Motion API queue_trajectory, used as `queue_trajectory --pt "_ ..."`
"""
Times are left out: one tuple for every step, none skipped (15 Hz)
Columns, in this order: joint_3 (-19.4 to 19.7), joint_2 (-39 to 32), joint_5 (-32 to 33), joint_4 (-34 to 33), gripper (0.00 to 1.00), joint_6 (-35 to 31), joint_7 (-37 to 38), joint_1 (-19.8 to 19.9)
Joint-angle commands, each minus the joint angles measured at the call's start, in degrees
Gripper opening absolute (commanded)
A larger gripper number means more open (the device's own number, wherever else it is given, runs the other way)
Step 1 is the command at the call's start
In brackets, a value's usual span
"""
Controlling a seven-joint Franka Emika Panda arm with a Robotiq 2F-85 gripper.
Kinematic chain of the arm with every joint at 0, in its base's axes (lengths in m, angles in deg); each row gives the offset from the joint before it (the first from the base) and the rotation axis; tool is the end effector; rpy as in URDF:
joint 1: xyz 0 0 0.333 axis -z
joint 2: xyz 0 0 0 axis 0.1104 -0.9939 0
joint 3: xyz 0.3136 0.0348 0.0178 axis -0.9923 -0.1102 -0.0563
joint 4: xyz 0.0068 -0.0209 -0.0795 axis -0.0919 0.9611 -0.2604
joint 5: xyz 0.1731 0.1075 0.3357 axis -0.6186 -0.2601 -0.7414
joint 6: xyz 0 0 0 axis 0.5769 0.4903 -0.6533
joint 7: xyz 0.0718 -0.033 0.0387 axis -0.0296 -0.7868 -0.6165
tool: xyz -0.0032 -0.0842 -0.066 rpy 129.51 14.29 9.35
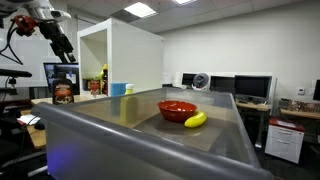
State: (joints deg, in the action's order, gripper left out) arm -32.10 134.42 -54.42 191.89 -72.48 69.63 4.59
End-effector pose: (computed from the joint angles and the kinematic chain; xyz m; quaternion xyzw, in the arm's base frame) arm 0.3196 0.1280 0.5602 0.9780 -0.0162 0.2017 0.0512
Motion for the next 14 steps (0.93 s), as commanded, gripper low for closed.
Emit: queue_trajectory --pt "-3.35 -0.65 4.46 -2.82 1.0 7.86 7.59 3.72" --pt "-3.86 -0.93 5.03 -3.43 1.0 10.02 9.2 4.31" --pt "-4.32 -1.33 5.47 -4.17 1.0 12.17 10.72 4.84" --pt "-4.55 -1.75 5.73 -4.84 1.0 14.16 11.89 5.14" --pt "-4.74 -2.24 5.71 -5.6 1.0 16.17 13.04 5.41" --pt "-4.74 -2.52 5.62 -6.03 1.0 17.45 13.64 5.39" --pt "-4.37 -3.33 4.78 -6.91 1.0 18.94 14.09 5.11" --pt "-3.76 -3.58 4.1 -7.01 1.0 18.6 13.56 4.4" --pt "-3.24 -4.18 3.34 -7.49 1.0 18.5 13.22 3.77" --pt "-2.85 -4.73 2.67 -7.76 1.0 17.86 13.05 3.37" --pt "-2.63 -5.24 2.31 -8.08 1.0 17.63 12.94 3.16" --pt "-2.63 -5.72 2.12 -8.44 1.0 17.73 13.28 3.24" --pt "-2.47 -6.15 1.9 -8.66 1.0 17.61 13.35 3.19" --pt "-2.46 -6.59 1.81 -8.82 1.0 17.49 14.01 3.46"
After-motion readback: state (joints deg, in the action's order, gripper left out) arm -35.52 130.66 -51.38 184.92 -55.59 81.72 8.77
